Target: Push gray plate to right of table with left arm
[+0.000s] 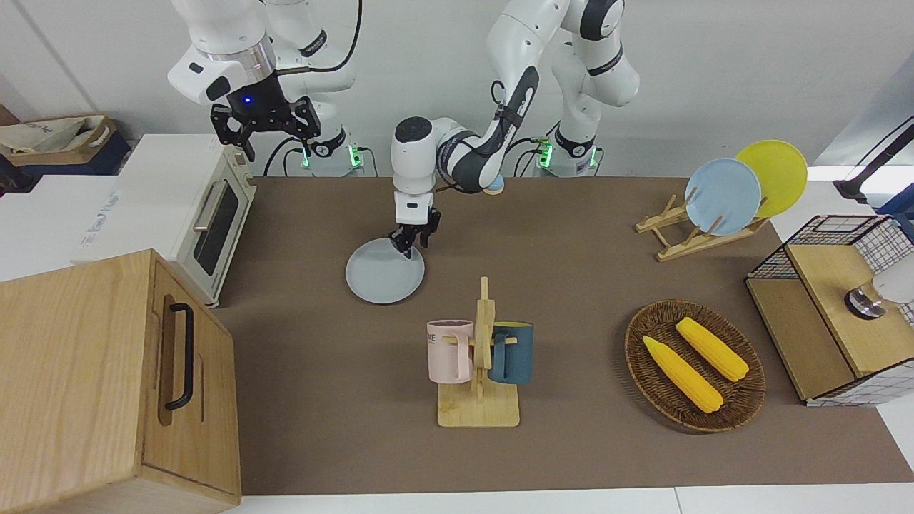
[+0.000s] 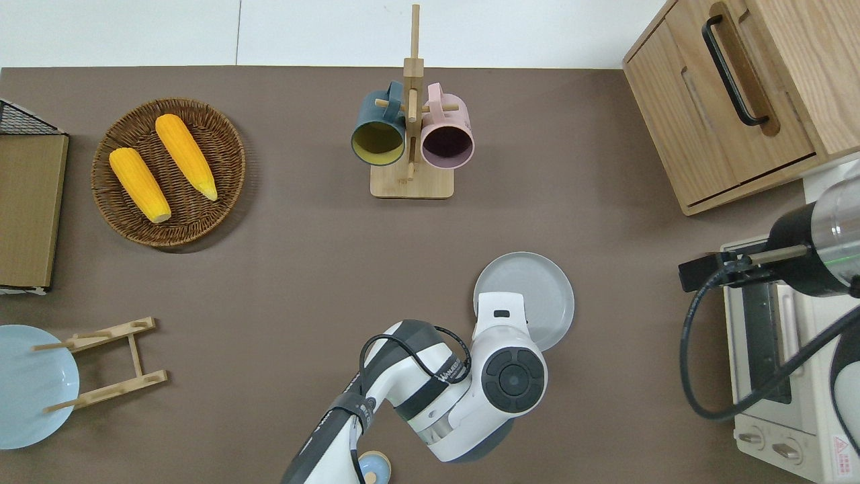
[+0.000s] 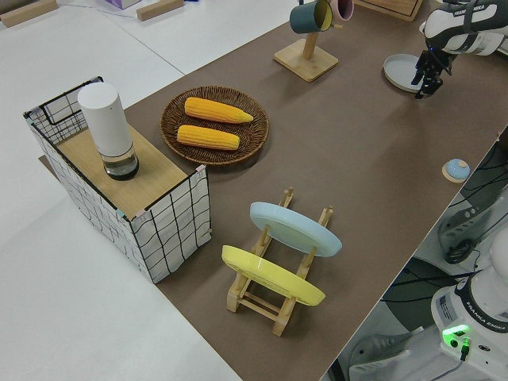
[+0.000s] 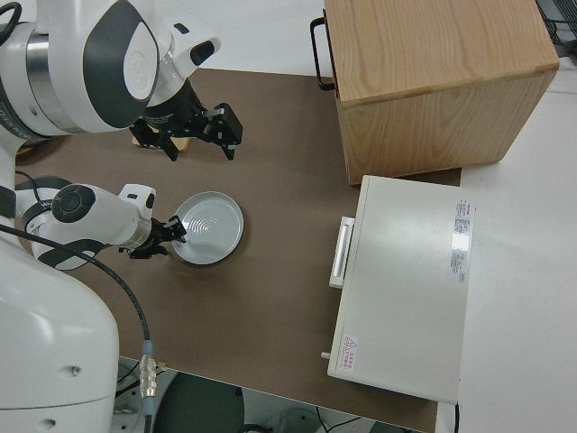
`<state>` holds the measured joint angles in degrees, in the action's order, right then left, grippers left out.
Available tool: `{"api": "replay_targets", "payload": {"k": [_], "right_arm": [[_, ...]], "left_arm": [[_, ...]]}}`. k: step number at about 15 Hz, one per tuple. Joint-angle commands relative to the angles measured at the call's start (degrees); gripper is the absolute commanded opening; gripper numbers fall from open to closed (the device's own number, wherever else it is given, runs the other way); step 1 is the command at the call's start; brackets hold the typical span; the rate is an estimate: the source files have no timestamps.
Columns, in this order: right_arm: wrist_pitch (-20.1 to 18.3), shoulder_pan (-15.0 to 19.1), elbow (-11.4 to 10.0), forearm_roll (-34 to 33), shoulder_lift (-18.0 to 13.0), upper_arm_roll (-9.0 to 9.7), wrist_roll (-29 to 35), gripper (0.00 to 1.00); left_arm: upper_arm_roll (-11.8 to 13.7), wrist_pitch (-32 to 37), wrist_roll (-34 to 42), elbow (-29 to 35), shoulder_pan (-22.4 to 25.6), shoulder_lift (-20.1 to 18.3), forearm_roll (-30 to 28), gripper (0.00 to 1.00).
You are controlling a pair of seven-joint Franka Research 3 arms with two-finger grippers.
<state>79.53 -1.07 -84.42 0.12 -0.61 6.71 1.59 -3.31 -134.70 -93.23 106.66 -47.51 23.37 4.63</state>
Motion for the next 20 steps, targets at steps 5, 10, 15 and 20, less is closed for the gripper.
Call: {"api": "replay_targets", "payload": {"k": [5,10,15,20], "right_arm": [[-0.69,1.16,0.22,0.59,-0.36,0.76,-0.01,0.983],[-0.69,1.16,0.22,0.59,-0.36,0.76,0.08,0.983],[-0.69,1.16,0.22,0.59,-0.36,0.85,-0.01,0.983],[-0.69,1.16,0.22,0.59,-0.36,0.85,0.08,0.983]], "left_arm": [[0.67,12.96,15.25,-2.43,3.64,-4.55,0.29,0.99],[0.67,23.68,32.55,-2.43,11.54,-12.45,-1.46,0.99],[0.76,31.16,50.31,-2.43,22.0,-20.28,-1.73,0.99],[1.46,36.87,68.5,-2.69,33.07,-24.76,-1.46,0.99]]}}
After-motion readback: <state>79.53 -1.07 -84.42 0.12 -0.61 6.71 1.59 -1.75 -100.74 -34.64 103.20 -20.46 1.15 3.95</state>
